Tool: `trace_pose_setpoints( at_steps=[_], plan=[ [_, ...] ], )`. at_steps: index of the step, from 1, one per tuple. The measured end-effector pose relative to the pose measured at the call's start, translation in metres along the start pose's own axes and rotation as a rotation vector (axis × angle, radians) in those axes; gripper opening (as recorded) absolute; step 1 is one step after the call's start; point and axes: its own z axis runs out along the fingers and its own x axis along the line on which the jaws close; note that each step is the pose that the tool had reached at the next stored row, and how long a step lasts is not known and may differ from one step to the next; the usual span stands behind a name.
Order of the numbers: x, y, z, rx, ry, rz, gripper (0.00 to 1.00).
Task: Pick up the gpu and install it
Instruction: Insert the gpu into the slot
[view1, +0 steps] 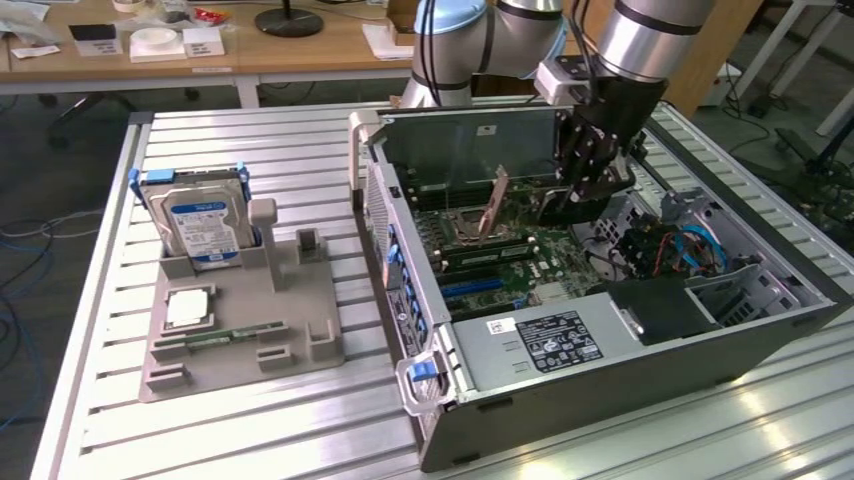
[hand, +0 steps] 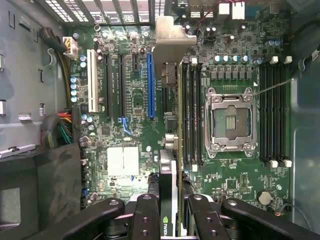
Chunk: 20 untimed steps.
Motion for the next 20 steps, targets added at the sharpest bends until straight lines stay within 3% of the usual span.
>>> trace_pose_setpoints(
  at_steps=[11, 20],
  plan=[
    [0.003, 0.0050, 0.0034, -0.0002, 0.0000, -0.010, 0.27],
    [0.007, 0.0143, 0.0043, -0.0003, 0.0002, -0.019, 0.27]
  ],
)
